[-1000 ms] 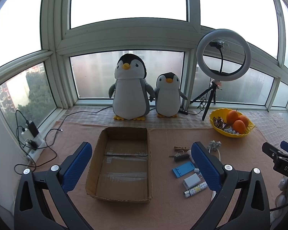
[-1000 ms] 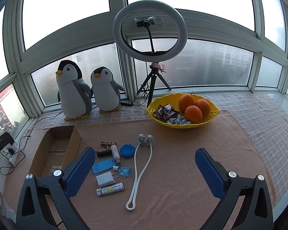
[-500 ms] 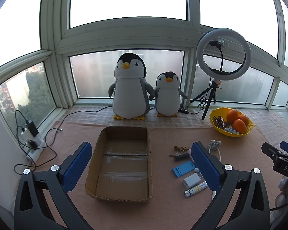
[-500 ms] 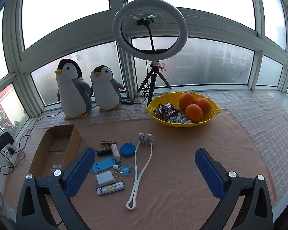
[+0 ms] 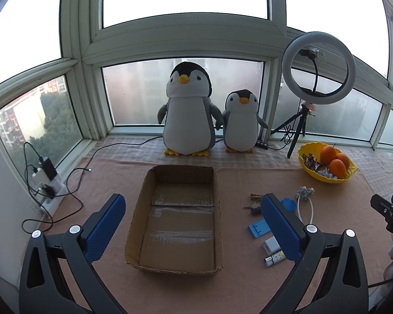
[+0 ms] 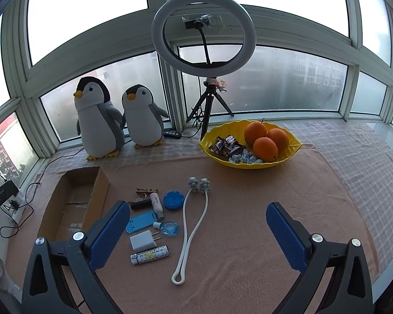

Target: Organize rigid objects

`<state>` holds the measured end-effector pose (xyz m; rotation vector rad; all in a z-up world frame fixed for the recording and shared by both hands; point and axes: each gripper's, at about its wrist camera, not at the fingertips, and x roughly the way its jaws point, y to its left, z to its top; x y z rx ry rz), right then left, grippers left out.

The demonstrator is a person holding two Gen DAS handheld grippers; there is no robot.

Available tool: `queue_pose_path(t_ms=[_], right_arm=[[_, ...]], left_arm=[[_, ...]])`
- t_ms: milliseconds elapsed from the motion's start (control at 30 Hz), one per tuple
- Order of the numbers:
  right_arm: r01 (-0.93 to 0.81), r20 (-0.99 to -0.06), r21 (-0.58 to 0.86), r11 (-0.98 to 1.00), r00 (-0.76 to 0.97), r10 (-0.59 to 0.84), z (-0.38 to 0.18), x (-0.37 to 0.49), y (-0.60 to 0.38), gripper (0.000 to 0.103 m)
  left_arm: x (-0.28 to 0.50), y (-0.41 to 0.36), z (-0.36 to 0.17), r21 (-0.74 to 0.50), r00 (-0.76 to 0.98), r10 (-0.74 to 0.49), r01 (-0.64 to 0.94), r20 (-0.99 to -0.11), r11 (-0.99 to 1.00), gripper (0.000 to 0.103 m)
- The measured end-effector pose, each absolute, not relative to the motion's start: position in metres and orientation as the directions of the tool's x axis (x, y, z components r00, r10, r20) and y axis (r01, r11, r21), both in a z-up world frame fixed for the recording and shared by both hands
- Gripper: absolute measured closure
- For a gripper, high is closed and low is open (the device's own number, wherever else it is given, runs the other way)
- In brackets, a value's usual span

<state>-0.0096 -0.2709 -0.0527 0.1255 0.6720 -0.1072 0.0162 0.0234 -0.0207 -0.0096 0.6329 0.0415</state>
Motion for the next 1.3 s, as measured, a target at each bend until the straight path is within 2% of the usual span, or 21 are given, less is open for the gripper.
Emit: queue_pose_path(t_ms=[367, 567, 933, 1300], right_arm=[[0.128, -0.636, 0.103, 0.986, 0.771, -0.034, -0.062, -0.004, -0.274, 0.000], [0.127, -0.641, 0.094, 0.987, 0.767, -0.038, -0.067, 0.000, -0.274, 0.000], [0.122, -0.669, 0.064, 0.991, 0.742, -0.048, -0.085, 0.012, -0.282, 0.000], [0.155, -0.759, 0.253, 0.955, 0.643, 0.097, -0.133, 0.049, -0.321, 0.000]], left_arm=[[0.033, 0.089, -0.056, 0.010, 0.724, 0.142, -0.184, -0.675, 0.983, 0.000], [0.047, 0.121, -0.085, 0.055, 0.661, 0.207, -0.243, -0.721, 0.968, 0.000], [0.086, 0.146, -0.152, 0.092, 0.525, 0.211, -0.243, -0.825, 0.966, 0.001], [0.107, 0.150, -0.187, 0.108, 0.454, 0.204, -0.228, -0.867, 0.968, 0.012]])
